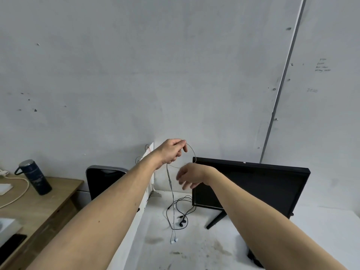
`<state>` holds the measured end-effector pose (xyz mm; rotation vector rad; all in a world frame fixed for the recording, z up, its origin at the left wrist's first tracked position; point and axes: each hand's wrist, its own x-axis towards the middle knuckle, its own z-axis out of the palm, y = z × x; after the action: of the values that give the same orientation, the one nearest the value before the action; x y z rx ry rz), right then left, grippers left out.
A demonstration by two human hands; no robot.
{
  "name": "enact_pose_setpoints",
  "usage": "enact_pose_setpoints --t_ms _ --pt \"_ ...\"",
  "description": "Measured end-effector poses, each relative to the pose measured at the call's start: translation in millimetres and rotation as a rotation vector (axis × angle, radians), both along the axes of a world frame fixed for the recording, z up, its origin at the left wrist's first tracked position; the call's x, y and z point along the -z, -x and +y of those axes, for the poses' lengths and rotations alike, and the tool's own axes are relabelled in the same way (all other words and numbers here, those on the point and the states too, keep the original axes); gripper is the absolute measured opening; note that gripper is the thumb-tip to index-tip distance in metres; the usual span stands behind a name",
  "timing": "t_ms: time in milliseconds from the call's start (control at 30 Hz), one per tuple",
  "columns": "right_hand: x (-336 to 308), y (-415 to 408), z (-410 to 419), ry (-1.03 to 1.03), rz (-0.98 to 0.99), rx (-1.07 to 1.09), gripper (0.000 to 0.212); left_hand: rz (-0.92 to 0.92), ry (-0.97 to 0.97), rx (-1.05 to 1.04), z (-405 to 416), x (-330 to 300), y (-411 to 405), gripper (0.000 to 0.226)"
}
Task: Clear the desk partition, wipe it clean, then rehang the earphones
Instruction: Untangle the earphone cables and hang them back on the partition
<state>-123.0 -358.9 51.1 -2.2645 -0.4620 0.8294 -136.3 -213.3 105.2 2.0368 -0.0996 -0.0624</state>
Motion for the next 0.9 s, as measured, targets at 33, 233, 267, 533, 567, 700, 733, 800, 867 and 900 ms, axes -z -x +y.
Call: enact_pose_setpoints --t_ms 33,233,267,533,567,700,733,800,867,900 --pt "1 0 2 -0.076 -0.038 0.043 0.024 0.005 -0.004 0.009 1 1 1 0.037" --pt "6 0 17 -0.18 0.128 0.131 0.049 0.041 0.022 0.062 2 4 4 0.037" --pt "8 0 20 -0.186 0.167 0.131 0.051 0.044 0.028 0.063 3 5 4 0.037" --pt "12 -4 16 -0.426 0.315 0.257 0.015 0.044 -0.053 0.013 14 14 2 0.037" --pt "14 -6 13 -0.46 0.312 0.348 0.013 0.041 -0.108 -0.008 18 17 1 0.038" --pt "22 -20 -9 -0.646 0.306 0.676 0.008 0.023 -0.357 -0.093 39 34 -2 0.038" --pt "24 -22 -15 -0.688 0.309 0.743 0.009 0.019 -0.416 -0.114 44 36 -3 0.037" --pt "25 -27 -30 -0.694 0.274 0.854 0.008 0.013 -0.507 -0.175 52 39 -6 0.036" --pt "25 -28 -45 -0.621 0.18 0.929 0.008 0.005 -0.559 -0.235 57 39 -9 0.035" --pt "24 -29 -51 -0.587 0.134 0.956 0.009 -0.005 -0.574 -0.262 58 37 -10 0.035"
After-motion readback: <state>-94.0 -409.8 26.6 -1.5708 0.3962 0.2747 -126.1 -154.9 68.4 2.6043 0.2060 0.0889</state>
